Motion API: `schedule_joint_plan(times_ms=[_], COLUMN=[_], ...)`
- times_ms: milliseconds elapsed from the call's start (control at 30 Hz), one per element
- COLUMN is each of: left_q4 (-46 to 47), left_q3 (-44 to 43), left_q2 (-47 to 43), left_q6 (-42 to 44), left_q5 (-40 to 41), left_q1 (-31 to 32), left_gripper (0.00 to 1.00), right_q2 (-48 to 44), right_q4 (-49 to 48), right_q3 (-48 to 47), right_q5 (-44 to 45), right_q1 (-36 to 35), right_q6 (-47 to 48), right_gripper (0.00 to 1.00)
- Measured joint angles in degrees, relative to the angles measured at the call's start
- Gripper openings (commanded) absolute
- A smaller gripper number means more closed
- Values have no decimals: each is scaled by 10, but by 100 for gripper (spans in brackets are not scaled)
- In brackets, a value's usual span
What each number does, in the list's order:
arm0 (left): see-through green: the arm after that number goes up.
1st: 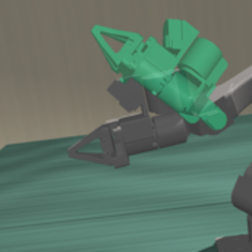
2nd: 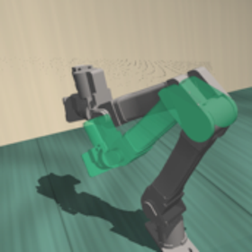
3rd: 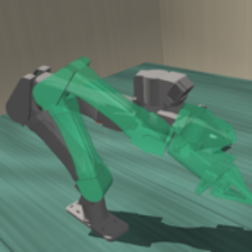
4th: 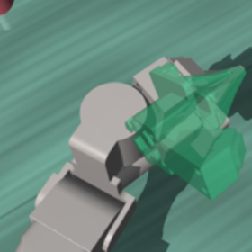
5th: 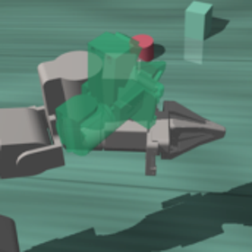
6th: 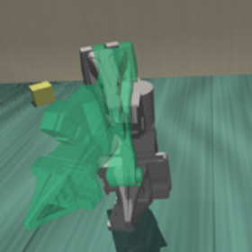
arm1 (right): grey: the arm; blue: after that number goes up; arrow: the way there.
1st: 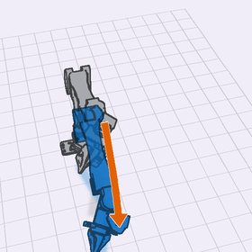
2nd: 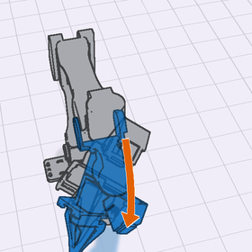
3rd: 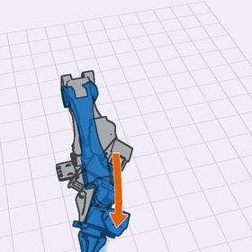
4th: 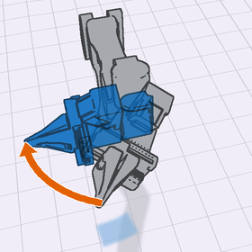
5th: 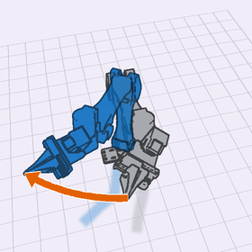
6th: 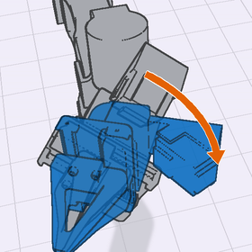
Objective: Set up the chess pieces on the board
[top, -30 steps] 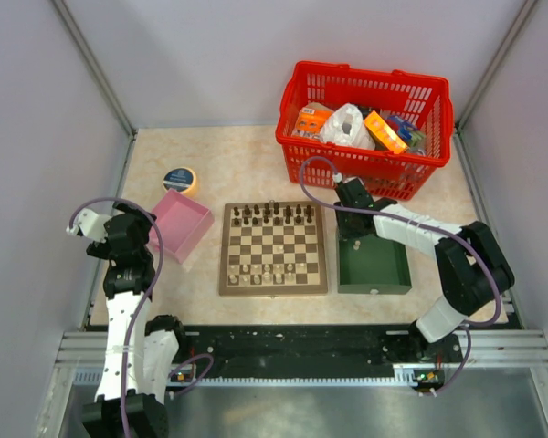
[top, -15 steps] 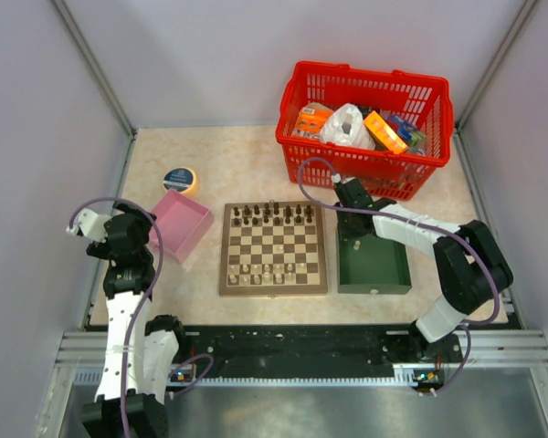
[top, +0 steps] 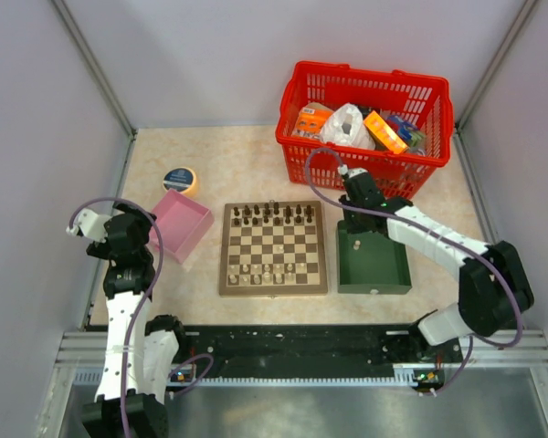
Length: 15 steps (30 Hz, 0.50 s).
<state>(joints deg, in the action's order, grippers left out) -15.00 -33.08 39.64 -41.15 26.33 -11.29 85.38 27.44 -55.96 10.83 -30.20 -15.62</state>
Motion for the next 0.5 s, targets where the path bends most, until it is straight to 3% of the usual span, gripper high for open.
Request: schedule_joint_plan(times_ms=[267, 500], left_q4=[0, 0], left_q3=[0, 0], left_q2=[0, 0], left_q6=[-7, -8], left_q5=[-6, -7], left_q1=[0, 0], left_gripper=[99, 99], right_q2=[-107, -107], right_q4=[34, 60], right_q3=[-31, -31], right_q5=[7, 28], right_q1=[-26, -158], right_q6=[-11, -52], right_gripper=[18, 17])
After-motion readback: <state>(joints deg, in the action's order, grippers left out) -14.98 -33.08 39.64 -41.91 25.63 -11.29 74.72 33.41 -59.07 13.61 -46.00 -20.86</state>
